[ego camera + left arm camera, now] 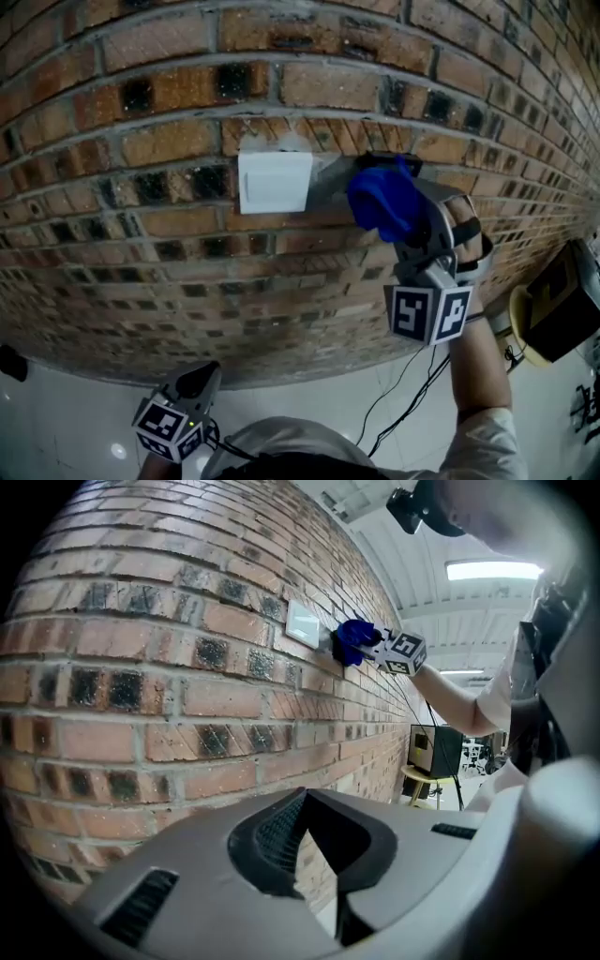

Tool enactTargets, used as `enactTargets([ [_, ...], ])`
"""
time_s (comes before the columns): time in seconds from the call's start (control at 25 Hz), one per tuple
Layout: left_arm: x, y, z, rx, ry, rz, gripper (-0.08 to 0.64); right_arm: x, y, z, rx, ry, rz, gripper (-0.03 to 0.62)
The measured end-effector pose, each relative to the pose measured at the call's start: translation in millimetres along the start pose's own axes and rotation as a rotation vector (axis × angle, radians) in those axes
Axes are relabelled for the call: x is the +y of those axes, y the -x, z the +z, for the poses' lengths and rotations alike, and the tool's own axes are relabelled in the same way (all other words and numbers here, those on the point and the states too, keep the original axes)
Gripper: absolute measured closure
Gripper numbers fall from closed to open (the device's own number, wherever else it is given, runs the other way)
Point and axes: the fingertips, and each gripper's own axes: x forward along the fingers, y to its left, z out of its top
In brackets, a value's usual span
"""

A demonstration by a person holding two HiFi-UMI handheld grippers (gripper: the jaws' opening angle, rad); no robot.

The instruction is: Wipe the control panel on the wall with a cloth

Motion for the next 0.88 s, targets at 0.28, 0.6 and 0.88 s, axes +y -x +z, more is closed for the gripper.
enactTargets([
  [0.28,1,-1,-3,0.018,0.005,-0.033,0.558,60,11,-2,0.015,-0.028,0.085,0.503],
  [0.6,-10,-6,1,0.005,0.017,-0.075,0.558,98,13,-9,0.022,-0.061,0.21,0.503],
  [0.88,-10,-11,0,0.002,0.024,-0.069,0.558,-12,16,10,-0.06,-0.075,-0.01,0.503],
])
